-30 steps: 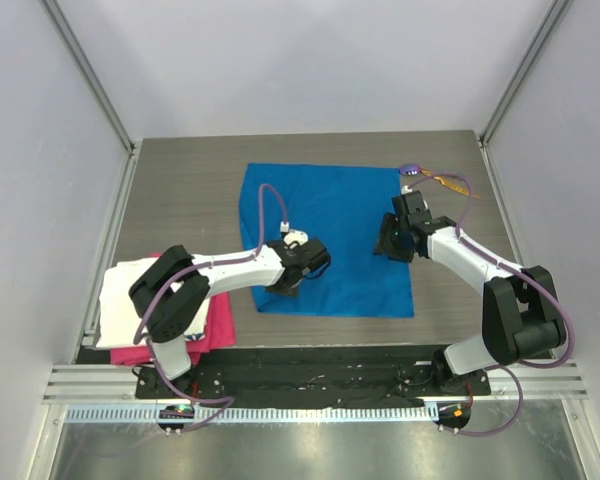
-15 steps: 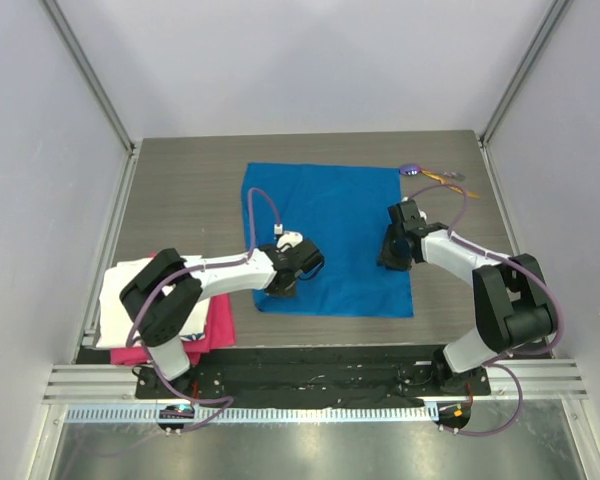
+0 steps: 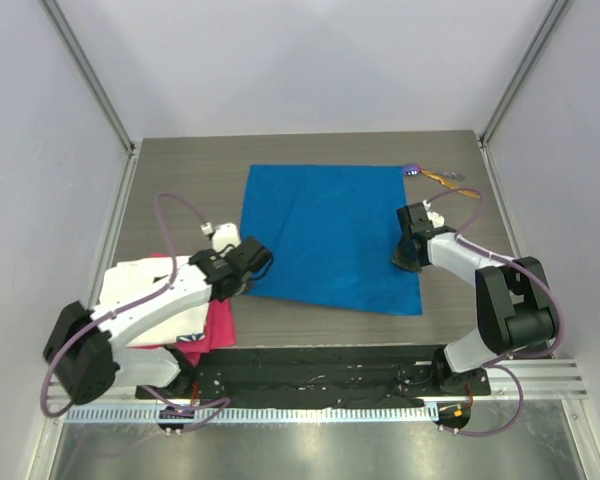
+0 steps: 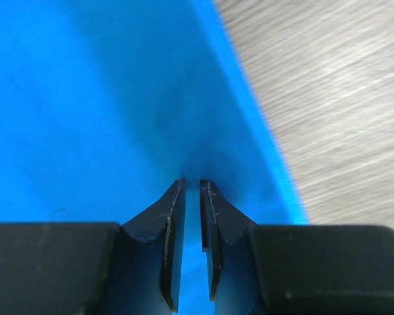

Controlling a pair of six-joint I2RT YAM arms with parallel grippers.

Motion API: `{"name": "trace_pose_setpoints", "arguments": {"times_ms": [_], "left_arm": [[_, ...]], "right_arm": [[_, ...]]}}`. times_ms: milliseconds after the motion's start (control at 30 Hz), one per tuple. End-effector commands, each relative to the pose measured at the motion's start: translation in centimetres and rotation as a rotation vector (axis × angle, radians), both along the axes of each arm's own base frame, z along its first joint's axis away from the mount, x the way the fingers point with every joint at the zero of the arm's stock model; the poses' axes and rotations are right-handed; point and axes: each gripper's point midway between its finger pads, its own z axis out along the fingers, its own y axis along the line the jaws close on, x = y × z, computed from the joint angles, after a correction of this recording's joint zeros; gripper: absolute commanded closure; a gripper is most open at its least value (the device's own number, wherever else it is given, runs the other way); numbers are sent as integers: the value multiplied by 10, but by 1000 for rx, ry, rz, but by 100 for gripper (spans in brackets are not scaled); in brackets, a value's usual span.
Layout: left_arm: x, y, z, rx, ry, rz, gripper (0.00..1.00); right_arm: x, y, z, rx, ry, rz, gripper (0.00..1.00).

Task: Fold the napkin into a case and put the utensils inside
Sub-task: Flatten out the crumpled napkin at the center of the board.

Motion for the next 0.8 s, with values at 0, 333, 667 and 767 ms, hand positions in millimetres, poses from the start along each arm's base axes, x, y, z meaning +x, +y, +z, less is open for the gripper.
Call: {"name": "trace_pose_setpoints", "arguments": {"times_ms": [0, 333, 667, 767], "left_arm": [[-24, 40, 11, -50, -30, 147, 68], [15, -51, 90, -393, -226, -205, 32], [89, -118, 13, -313, -14, -295, 41], [93, -126, -17, -311, 44, -284, 41]], "right_arm": [[-1, -16, 19, -71, -32, 4, 76], [23, 37, 63, 109, -154, 215, 51], [46, 23, 29, 25, -72, 148, 55], [50, 14, 21, -8, -53, 141, 55]]}}
